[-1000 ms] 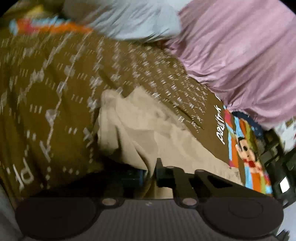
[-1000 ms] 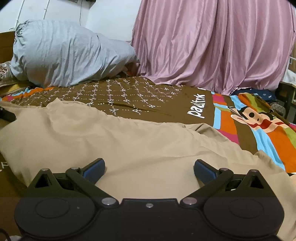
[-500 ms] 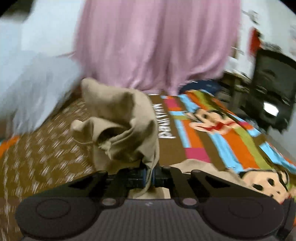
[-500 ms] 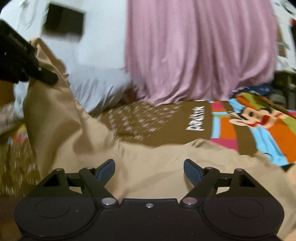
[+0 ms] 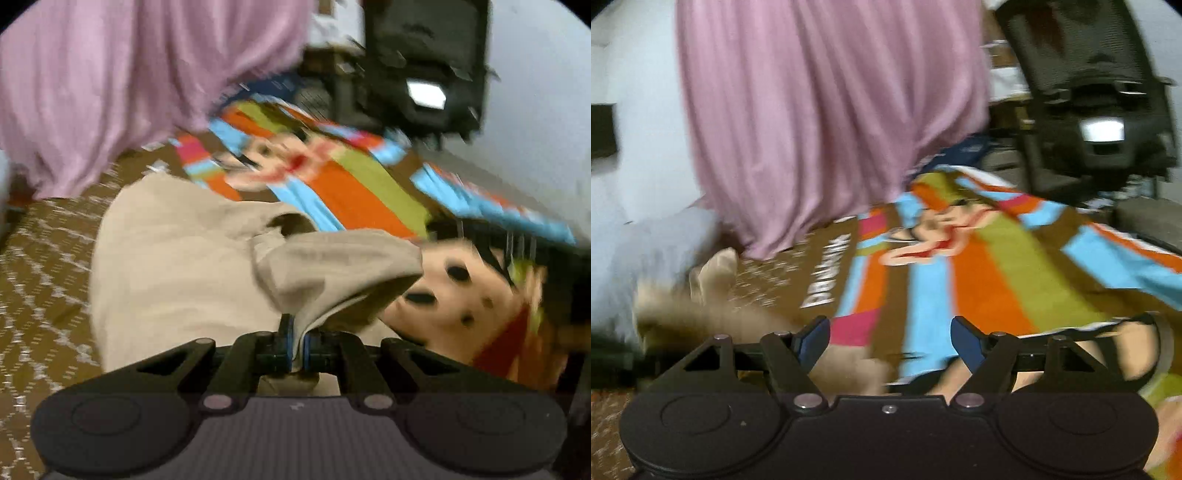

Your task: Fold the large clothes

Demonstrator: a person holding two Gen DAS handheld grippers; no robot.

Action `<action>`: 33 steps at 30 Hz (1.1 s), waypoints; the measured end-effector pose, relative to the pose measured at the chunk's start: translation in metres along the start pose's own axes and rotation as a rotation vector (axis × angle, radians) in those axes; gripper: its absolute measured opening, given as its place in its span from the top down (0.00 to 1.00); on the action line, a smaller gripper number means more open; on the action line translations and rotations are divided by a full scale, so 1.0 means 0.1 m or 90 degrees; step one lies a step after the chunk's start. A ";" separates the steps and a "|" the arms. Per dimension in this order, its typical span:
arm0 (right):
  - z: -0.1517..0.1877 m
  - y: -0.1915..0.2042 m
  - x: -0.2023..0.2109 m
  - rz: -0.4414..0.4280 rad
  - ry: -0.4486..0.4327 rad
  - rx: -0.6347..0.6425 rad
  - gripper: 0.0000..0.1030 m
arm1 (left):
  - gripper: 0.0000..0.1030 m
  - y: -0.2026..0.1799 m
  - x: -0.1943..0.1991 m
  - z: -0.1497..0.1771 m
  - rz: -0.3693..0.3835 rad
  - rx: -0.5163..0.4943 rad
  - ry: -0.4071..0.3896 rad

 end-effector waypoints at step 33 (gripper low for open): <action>0.41 -0.69 -0.70 -0.287 0.250 -0.464 0.15 | 0.90 -0.61 -0.46 0.68 -0.009 -0.181 0.098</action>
Point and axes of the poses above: each gripper's, at about its wrist camera, not at the fingertips, and x roughly against the way its jaws point, y to its left, z to its underside, the point moved 1 cm from there along -x, roughly the way its jaws point, and after that the axes turned 6 degrees about z, right-handed, at the moved point
